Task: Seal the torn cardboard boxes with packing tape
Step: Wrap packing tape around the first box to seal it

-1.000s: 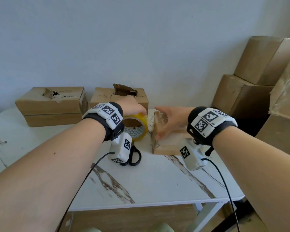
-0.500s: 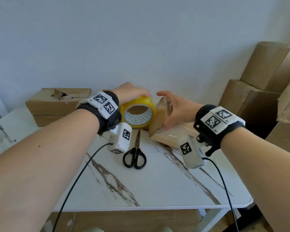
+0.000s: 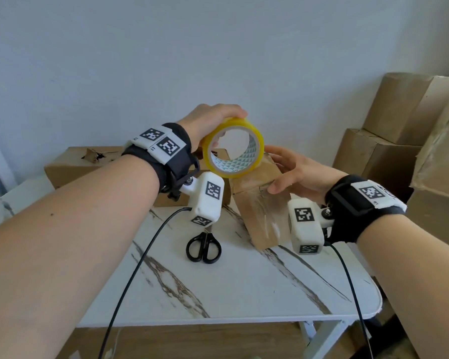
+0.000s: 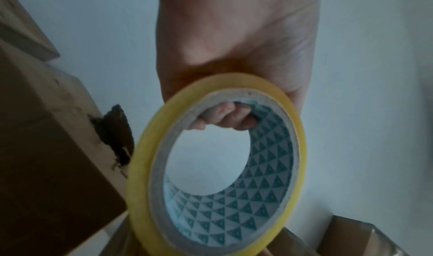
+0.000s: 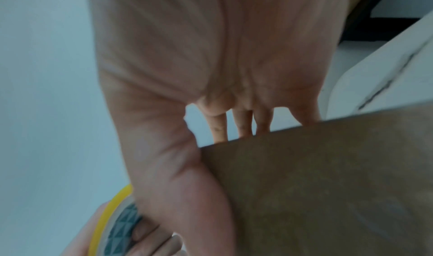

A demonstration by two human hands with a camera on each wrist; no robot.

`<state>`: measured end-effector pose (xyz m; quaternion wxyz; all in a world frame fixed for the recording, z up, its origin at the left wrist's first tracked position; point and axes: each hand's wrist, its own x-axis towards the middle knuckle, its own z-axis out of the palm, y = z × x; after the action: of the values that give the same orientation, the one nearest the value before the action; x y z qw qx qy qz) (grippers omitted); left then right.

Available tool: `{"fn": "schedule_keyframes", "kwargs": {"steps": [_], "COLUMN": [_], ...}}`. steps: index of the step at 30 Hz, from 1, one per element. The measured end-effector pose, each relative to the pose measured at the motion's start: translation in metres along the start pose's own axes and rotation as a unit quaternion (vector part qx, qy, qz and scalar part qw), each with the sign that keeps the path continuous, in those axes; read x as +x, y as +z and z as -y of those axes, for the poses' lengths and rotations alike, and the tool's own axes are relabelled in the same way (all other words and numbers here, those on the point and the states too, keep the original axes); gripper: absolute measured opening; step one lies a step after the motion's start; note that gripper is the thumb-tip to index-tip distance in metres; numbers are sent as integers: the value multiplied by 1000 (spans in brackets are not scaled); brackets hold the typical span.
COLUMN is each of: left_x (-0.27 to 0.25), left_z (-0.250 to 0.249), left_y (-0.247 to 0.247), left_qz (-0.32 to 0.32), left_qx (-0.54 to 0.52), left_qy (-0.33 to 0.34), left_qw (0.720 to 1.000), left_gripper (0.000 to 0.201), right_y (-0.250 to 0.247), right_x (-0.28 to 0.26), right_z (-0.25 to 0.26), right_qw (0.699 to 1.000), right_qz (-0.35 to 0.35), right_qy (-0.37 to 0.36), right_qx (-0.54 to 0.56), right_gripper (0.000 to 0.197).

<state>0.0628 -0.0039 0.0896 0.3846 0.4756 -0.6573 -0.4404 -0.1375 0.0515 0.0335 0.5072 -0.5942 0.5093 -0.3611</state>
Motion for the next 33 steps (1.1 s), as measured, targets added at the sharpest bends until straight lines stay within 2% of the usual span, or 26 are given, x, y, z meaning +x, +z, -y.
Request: {"fn": "schedule_keyframes", "kwargs": {"steps": [2,5,6,9,11,14,18,19,21,22,24,27,30,33], "left_x": [4,5,5,5,5,6,7,7,6,6,7,8,6,6], "left_z": [-6,-13,-15,-23,-26,-26,-29,-31,-32,-30,-24,-18,-17,-13], "left_y": [9,23,27,34,37,38,37,36,31,28,24,22,22,19], "left_qz": [-1,6,12,24,32,35,26,25,18,17,23,29,35,44], "left_qx": [13,46,54,75,78,77,117,131,178,210,250,255,294,322], "left_qy": [6,12,14,20,20,11,24,28,34,35,27,16,8,-4], "left_qw": [1000,999,998,997,996,996,993,991,983,977,967,966,955,946], "left_gripper": [31,38,39,39,38,34,38,39,39,40,41,41,42,51], "right_y": [-6,-11,-12,-11,-7,-5,-7,-8,-13,-15,-20,-22,-21,-22], "right_x": [-4,-11,-14,-16,-14,-12,-10,-10,-11,-13,-17,-19,-20,-22], "right_z": [-4,-3,2,21,26,18,12,12,10,9,6,7,9,8], "right_qw": [1000,995,989,963,960,970,973,970,961,957,958,959,958,961], "right_qz": [-7,-2,11,39,38,56,25,19,4,-5,-16,-21,-14,-10], "right_qy": [11,21,22,15,-12,-23,-17,-9,22,37,50,52,54,49], "right_qx": [-8,-100,-145,-267,-278,-235,-229,-242,-276,-288,-283,-278,-281,-271], "right_gripper": [116,119,113,78,69,60,79,90,126,134,129,118,129,125]}}
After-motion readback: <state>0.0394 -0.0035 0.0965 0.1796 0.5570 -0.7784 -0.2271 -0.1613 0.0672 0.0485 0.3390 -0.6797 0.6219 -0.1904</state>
